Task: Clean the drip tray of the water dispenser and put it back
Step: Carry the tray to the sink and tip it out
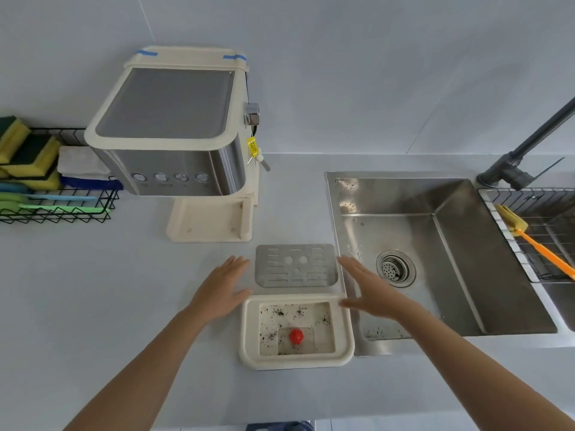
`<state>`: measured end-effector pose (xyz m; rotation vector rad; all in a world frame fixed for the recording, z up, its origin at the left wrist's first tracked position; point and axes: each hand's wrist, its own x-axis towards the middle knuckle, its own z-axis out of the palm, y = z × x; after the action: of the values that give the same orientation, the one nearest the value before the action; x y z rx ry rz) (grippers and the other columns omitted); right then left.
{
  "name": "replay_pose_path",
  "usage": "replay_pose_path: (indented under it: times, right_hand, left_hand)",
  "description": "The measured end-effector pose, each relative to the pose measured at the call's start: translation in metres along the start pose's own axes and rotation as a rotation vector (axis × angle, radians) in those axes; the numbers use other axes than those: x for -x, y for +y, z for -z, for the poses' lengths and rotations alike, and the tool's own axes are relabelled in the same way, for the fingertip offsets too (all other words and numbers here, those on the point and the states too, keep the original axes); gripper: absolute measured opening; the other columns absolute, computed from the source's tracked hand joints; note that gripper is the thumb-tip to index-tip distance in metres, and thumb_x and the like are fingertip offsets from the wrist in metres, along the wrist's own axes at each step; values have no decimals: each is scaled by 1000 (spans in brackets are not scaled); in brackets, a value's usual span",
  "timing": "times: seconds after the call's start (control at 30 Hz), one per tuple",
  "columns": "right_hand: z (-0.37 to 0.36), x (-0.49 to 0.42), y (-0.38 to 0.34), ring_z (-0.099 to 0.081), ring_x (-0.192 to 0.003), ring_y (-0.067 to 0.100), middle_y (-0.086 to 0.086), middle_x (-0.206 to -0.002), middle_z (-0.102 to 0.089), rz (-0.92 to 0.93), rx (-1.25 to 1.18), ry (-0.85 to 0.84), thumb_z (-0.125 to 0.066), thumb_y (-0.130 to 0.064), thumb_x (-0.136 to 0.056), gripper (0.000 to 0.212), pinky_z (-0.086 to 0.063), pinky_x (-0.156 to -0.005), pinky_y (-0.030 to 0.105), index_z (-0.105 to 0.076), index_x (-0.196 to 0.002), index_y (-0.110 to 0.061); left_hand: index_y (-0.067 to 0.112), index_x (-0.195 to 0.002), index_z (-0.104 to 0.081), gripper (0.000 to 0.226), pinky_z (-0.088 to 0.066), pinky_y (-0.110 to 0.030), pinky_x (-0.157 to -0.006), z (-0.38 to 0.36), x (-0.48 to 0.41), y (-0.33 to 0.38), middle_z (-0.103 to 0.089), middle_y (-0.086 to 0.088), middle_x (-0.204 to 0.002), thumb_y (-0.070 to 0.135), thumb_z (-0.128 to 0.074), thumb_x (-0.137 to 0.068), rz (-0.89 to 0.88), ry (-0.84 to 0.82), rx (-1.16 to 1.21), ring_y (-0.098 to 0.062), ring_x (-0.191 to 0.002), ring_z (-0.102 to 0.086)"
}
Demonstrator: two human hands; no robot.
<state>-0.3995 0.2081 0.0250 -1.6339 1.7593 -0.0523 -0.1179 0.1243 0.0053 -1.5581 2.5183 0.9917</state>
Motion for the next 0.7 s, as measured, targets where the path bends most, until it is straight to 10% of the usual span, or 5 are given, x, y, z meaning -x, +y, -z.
replay_pose_path:
  times: [0.27,0.43,0.7]
  right_hand:
    - [-25,50,1,-8,-126,-6,-26,-134,-5,2,-117,-71,-80,-22,-66,115,-6,-108,16,2,-146,-19]
    - [-53,51,1,-14,-142,13,-9,-156,-4,10,-178,-90,-85,-39,-49,137,-24,-116,43,10,-146,-23]
    - [-58,53,-11,-31,-135,15,0,-154,-21,-23,-230,4,-85,-21,-57,133,-32,-106,27,14,-145,-21]
  left_hand:
    - [20,-146,-4,104,-11,-30,-115,-8,61,-17,-2,2,-157,33,-74,-72,113,-94,141,-11,-145,3]
    - [15,-147,7,131,-10,-30,-117,-33,76,-10,0,2,-156,43,-83,-55,128,-200,133,-15,-145,2]
    - [55,-122,-8,109,-36,-3,-85,-48,72,0,-38,21,-132,21,-84,-51,21,-100,385,0,-120,-42]
